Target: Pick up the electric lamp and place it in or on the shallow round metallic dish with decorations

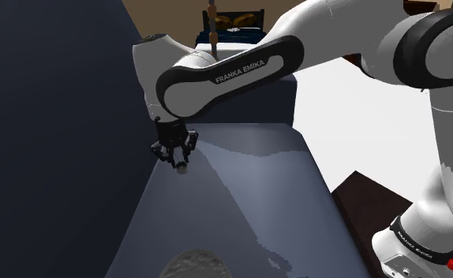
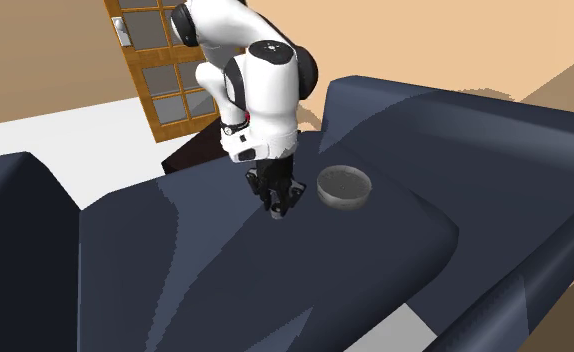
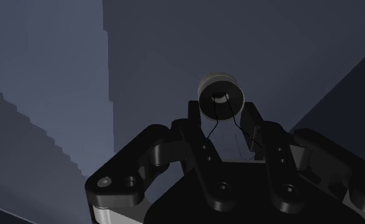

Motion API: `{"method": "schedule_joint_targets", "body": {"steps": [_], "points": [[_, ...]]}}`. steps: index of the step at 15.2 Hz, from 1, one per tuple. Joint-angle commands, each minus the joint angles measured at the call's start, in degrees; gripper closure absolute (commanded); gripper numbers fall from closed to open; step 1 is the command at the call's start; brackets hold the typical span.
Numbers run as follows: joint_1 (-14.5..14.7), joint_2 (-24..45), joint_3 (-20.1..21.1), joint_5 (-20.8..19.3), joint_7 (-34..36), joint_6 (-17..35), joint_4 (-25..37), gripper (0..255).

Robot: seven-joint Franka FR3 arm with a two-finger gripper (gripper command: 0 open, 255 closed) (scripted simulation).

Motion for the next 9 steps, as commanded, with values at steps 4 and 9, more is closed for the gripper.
{"method": "schedule_joint_targets", "body": {"steps": [4,9], "points": [[0.91,-3.9,1.38,1.05,2.83,0.89,-4.78,255],[3.11,-8.33,3.46,2.22,7.9,3.33,-11.64,255]]}}
